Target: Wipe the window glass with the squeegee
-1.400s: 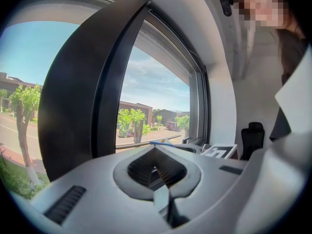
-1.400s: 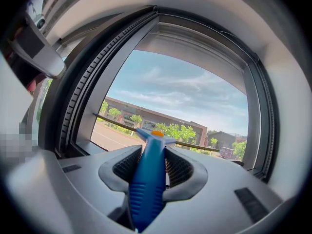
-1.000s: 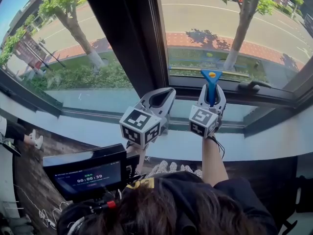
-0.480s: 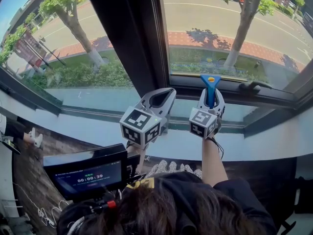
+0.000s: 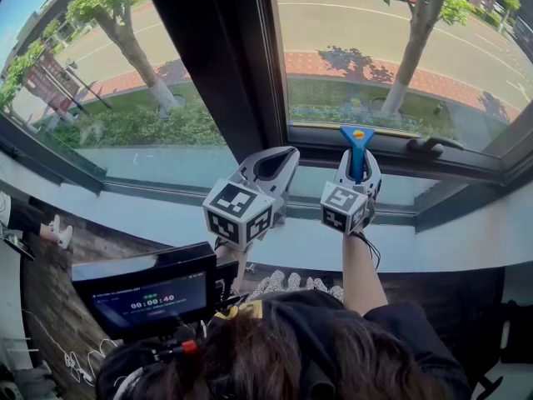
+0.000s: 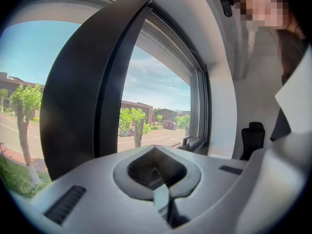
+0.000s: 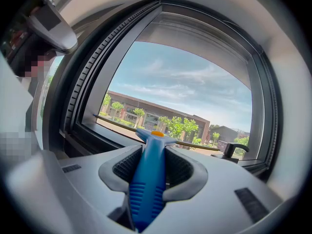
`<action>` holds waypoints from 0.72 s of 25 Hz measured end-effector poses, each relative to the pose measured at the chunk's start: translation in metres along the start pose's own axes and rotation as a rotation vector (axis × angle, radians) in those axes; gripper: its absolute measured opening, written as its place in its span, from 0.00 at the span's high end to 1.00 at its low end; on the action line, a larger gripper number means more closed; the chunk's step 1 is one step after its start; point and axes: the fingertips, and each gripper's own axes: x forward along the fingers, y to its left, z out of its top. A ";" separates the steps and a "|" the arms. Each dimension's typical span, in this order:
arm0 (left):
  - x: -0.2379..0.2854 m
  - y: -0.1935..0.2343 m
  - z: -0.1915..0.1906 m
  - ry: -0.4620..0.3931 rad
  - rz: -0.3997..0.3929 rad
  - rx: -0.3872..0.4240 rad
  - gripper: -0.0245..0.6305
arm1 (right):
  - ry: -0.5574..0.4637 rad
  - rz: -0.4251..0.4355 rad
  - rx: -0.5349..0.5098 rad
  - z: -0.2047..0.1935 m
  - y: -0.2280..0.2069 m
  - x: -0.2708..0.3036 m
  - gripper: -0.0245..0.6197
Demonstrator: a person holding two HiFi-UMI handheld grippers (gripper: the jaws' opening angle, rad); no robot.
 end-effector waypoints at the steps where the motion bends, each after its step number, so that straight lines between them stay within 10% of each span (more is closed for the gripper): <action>1: 0.000 0.000 0.000 -0.001 0.000 0.000 0.96 | 0.005 0.002 0.000 -0.001 0.001 0.000 0.74; 18: -0.004 -0.005 0.001 -0.022 -0.021 -0.021 0.96 | 0.007 0.043 -0.004 0.002 -0.006 -0.013 0.74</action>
